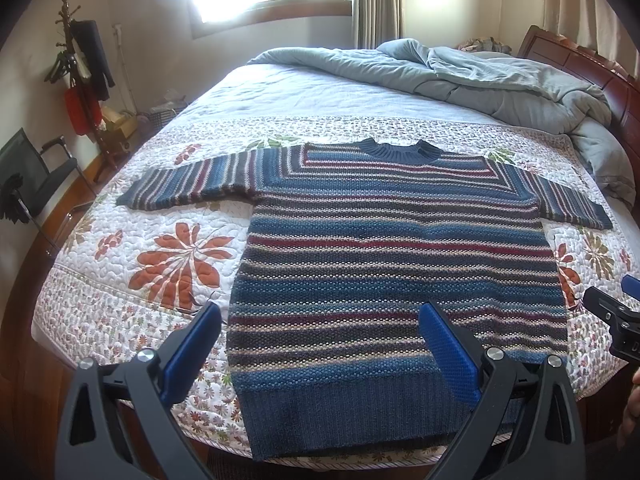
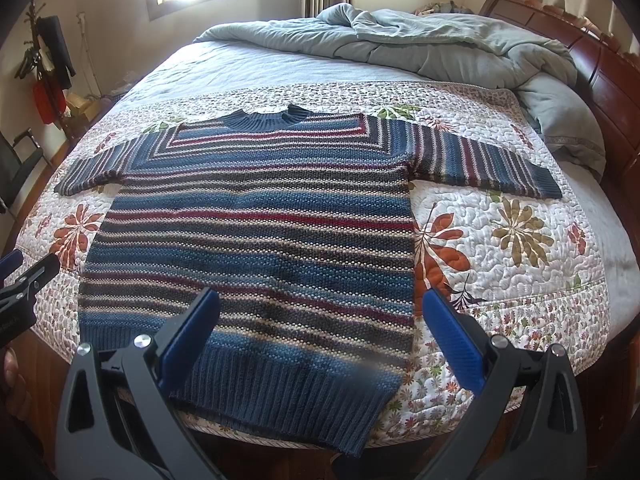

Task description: Fold small clothes

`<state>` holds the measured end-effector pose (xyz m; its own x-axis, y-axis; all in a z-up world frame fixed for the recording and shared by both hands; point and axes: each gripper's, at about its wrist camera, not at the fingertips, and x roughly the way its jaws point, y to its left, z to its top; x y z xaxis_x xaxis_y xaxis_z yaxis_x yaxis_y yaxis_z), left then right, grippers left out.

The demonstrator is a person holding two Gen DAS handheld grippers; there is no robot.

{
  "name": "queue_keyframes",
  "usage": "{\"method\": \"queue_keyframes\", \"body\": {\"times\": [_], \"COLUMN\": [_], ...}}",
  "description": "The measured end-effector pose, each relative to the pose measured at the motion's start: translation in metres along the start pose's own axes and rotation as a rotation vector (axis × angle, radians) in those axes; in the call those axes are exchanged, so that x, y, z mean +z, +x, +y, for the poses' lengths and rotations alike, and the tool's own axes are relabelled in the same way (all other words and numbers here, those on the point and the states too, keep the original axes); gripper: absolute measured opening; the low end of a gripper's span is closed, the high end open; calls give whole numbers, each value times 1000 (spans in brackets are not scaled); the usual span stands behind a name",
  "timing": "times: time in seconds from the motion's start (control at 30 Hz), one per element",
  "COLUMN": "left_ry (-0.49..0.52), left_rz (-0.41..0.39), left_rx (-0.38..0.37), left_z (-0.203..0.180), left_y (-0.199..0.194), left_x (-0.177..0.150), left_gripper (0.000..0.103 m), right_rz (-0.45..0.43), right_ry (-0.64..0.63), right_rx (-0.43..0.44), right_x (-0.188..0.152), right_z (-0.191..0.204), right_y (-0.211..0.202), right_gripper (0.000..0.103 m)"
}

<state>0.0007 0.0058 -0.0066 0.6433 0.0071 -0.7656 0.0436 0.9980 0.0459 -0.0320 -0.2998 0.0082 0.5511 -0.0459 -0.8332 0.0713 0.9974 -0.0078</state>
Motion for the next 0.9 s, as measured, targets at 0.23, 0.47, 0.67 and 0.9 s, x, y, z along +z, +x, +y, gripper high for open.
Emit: {"method": "queue_keyframes", "body": {"times": [0.23, 0.47, 0.67, 0.9], "left_ry": [-1, 3, 4, 40], "left_rz": [1, 14, 75, 111], "left_rx": [-1, 1, -1, -36], "left_z": [0, -2, -13, -63], "left_y": [0, 7, 36, 76], "left_x": [0, -1, 17, 59], "left_gripper": [99, 99, 99, 99], "right_rz": [2, 22, 81, 165], "right_ry": [-1, 2, 44, 318], "right_rx": [2, 10, -62, -111], "right_x": [0, 0, 27, 83], "right_z": [1, -1, -43, -178], "right_y": [1, 7, 29, 76], "right_gripper": [100, 100, 100, 100]}}
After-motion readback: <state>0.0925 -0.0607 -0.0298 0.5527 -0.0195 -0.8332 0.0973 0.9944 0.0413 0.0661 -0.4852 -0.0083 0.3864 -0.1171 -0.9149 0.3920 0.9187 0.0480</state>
